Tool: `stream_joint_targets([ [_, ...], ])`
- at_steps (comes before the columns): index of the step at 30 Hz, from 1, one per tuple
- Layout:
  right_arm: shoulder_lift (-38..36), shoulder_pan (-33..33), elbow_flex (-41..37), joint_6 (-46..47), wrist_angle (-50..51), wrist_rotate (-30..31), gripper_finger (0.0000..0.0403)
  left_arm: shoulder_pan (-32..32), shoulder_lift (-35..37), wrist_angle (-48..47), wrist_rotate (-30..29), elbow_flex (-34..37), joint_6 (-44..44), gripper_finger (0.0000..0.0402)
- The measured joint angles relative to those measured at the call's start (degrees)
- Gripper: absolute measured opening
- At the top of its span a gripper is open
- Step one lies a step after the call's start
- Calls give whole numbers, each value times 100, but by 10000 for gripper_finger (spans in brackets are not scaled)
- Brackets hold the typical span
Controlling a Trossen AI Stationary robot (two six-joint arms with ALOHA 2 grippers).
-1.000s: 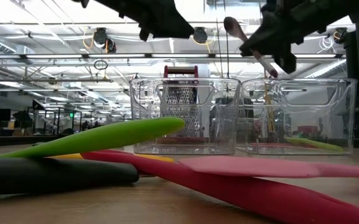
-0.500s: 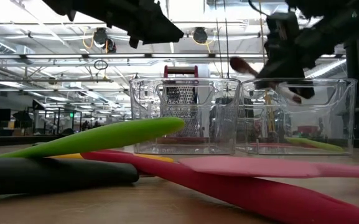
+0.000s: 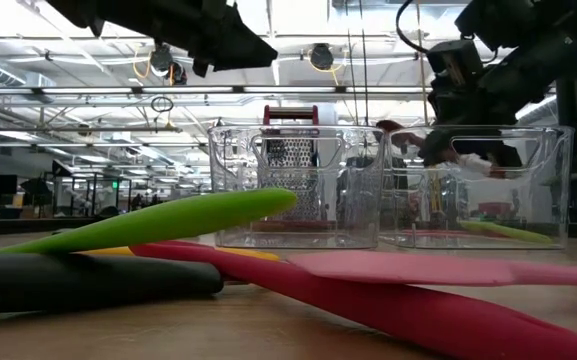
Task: Pick & Place Kitchen Items
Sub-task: Put the brown serving spoon into the right transparent bin
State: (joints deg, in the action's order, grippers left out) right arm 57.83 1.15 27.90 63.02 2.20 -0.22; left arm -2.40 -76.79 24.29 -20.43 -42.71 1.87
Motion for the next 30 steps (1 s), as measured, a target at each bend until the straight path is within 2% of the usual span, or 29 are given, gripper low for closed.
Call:
stream_joint_targets([
  [13,23,-11,763,254,1202,163,29,14,0,-33,88,14,83,118],
  [30,1442,-50,2230,489,3219,-236,30,14,-2,-271,150,14,103,118],
])
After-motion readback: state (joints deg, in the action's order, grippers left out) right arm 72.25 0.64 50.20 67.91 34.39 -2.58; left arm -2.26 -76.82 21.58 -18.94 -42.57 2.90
